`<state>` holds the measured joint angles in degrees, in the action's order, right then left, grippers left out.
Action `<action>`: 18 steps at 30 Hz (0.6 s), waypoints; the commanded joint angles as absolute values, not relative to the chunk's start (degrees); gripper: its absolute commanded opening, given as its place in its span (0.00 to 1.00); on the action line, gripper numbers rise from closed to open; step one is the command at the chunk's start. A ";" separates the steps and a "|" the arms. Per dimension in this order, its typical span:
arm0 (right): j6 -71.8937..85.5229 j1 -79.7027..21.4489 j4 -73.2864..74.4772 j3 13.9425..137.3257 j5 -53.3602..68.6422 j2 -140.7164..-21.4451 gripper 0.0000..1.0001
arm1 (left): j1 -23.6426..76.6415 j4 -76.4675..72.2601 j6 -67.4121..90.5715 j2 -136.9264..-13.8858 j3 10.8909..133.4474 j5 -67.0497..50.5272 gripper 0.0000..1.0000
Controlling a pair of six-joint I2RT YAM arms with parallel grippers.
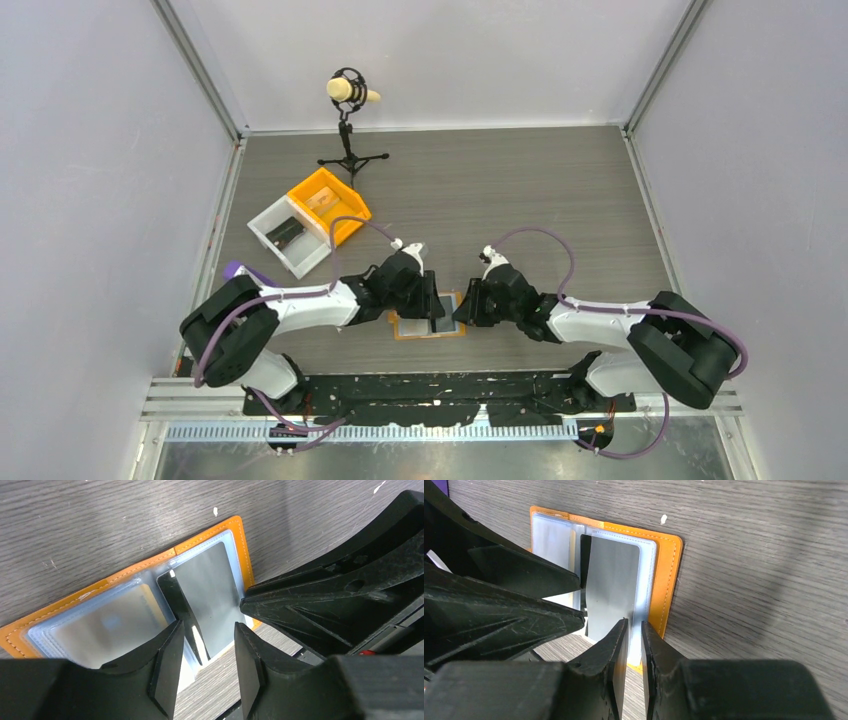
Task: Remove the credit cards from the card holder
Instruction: Remove the credit card from the card holder.
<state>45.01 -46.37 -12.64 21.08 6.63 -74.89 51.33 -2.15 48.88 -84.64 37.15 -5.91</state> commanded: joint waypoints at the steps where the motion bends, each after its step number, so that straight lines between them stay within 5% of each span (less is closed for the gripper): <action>1: 44.80 -46.36 -12.50 19.43 6.28 -76.55 0.24 | 53.05 -1.73 48.43 -85.30 38.60 -1.18 0.45; 18: 43.75 -46.49 -2.80 24.51 4.37 -65.27 0.25 | 54.23 0.38 52.47 -77.74 35.78 5.41 0.50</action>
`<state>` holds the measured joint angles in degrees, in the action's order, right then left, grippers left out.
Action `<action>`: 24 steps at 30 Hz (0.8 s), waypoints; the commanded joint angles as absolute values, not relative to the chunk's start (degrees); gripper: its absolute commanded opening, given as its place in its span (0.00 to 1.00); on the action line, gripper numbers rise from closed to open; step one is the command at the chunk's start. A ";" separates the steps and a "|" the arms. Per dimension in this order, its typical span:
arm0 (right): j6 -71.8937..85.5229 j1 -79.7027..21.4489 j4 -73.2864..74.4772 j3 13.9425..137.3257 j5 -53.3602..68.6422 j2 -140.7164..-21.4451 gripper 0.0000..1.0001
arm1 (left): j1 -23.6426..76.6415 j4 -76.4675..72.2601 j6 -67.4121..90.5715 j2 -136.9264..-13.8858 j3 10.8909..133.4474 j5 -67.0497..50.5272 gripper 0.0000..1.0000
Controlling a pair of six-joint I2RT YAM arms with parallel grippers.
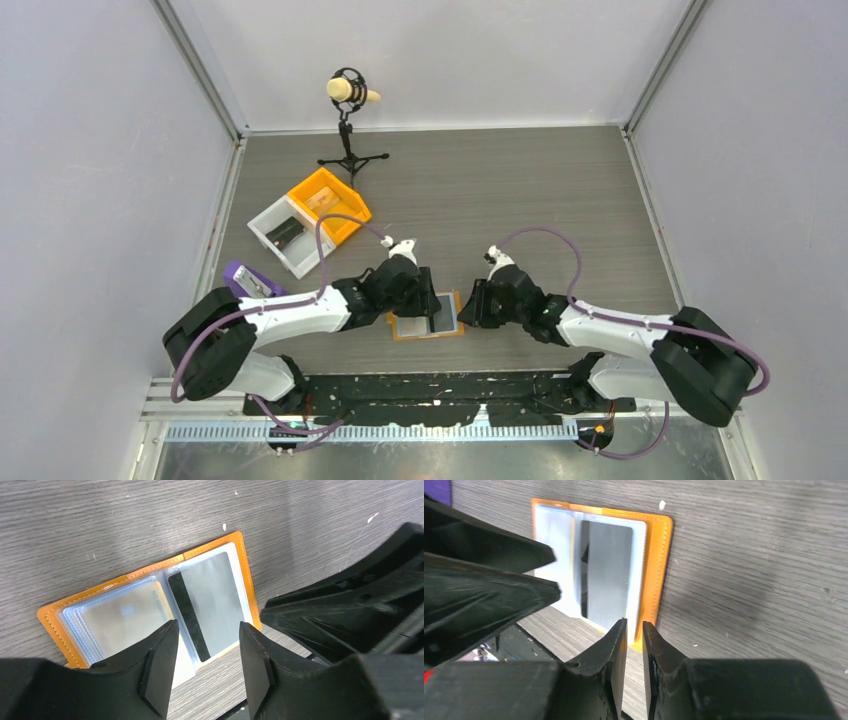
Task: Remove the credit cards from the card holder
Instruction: Remove the credit card from the card holder.
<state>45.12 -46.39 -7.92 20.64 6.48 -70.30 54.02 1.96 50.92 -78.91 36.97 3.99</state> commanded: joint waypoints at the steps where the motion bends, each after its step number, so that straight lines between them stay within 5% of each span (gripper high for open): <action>1: 43.52 -46.54 -2.61 24.74 4.43 -65.07 0.26 | 54.23 0.36 53.00 -78.02 35.44 5.08 0.50; 24: 46.17 -46.48 -16.22 23.78 9.91 -78.54 0.27 | 53.96 -9.84 55.64 -79.83 29.52 3.74 0.47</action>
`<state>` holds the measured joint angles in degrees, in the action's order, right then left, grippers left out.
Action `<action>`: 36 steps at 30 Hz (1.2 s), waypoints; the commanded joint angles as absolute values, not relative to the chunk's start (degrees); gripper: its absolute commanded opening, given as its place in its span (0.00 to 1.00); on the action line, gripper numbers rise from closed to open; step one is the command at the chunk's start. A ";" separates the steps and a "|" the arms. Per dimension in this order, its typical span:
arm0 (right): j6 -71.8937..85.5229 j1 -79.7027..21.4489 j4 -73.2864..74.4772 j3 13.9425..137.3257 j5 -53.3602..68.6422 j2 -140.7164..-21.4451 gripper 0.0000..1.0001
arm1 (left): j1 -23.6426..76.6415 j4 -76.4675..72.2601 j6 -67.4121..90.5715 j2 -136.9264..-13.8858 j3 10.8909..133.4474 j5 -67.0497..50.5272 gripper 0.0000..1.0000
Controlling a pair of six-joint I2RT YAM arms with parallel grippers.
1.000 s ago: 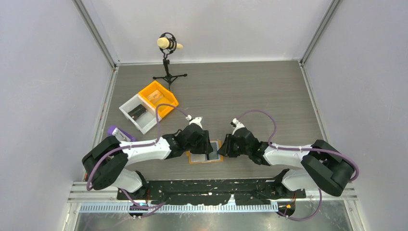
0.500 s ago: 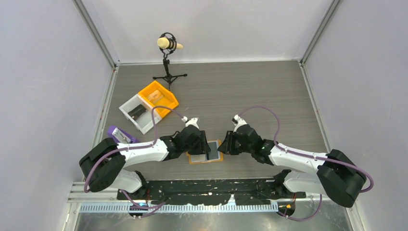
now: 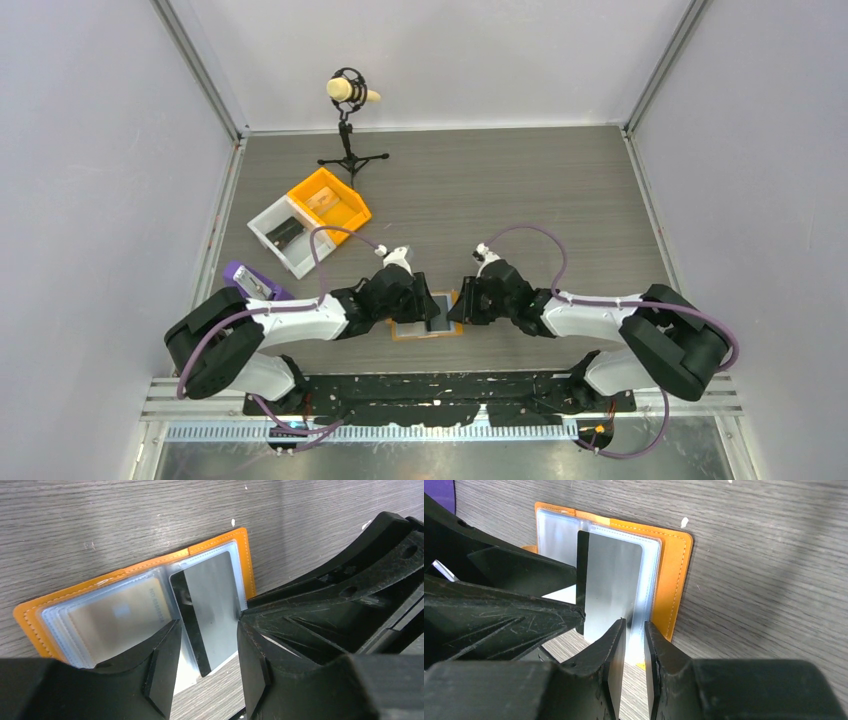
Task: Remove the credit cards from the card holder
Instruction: Remove the credit card from the card holder.
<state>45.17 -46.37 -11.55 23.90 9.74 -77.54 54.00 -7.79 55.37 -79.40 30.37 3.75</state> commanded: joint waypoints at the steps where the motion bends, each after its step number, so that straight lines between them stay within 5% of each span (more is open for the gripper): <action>1: 46.38 -46.40 -16.37 23.30 9.74 -78.92 0.27 | 53.96 -9.89 55.61 -79.79 29.43 3.70 0.47; 15: 46.50 -46.43 -17.71 21.28 9.10 -80.94 0.22 | 53.77 -14.87 57.71 -78.27 27.18 0.79 0.35; 22: 47.26 -46.41 -18.50 20.27 9.11 -80.92 0.17 | 51.38 -20.99 59.98 -78.49 25.48 -5.40 0.00; 36: 42.36 -46.41 -7.73 23.58 5.52 -66.37 0.26 | 50.19 -20.22 58.96 -79.44 26.17 -9.01 0.00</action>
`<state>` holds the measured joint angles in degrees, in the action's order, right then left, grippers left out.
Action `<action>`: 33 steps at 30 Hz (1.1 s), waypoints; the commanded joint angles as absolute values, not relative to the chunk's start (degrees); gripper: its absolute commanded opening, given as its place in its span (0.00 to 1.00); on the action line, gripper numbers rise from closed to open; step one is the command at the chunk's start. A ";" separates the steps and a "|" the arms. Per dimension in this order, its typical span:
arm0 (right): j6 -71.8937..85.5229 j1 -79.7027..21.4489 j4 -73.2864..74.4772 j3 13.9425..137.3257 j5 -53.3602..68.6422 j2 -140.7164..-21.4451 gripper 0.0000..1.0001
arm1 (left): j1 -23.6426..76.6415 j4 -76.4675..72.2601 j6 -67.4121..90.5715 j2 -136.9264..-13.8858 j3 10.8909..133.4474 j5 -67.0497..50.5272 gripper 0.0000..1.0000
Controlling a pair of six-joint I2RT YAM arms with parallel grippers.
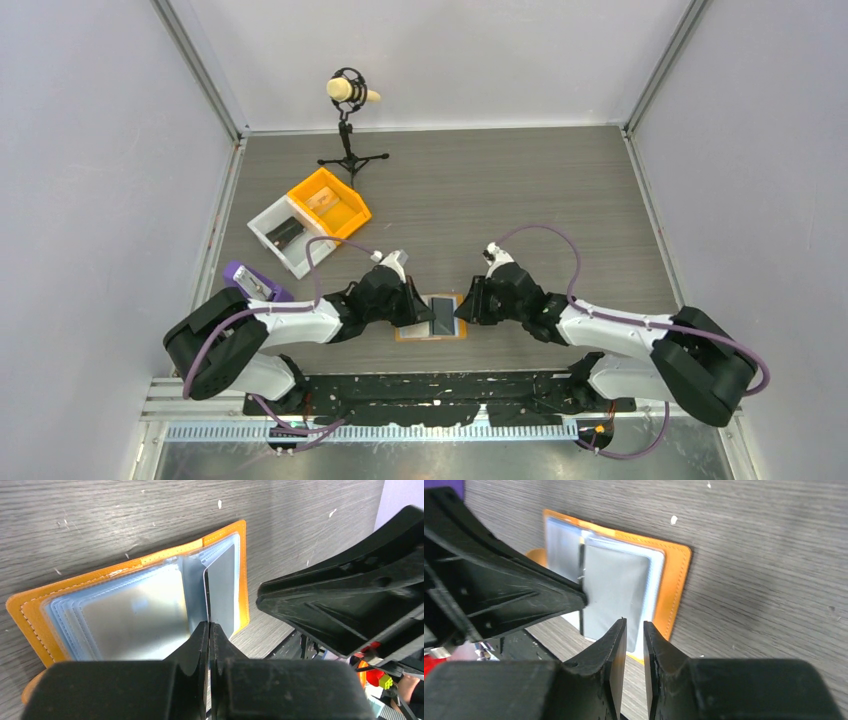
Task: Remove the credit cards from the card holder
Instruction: Remove the credit card from the card holder.
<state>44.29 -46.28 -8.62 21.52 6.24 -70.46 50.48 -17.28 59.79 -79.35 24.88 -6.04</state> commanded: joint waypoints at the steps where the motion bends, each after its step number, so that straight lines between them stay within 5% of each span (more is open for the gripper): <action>1: 42.36 -46.41 -8.13 23.61 6.52 -66.49 0.27 | 50.19 -20.52 58.99 -79.76 26.27 -9.27 0.00; 12: 43.54 -46.41 -15.12 24.47 9.65 -75.26 0.24 | 50.19 -21.63 60.44 -80.95 26.40 -10.89 0.00; 25: 45.09 -46.02 -19.36 19.97 8.76 -78.41 0.20 | 50.19 -36.70 62.81 -82.93 22.46 -13.28 0.19; 33: 45.91 -45.37 -20.51 18.58 9.23 -79.18 0.19 | 49.40 -42.99 65.57 -83.20 18.47 -12.32 0.14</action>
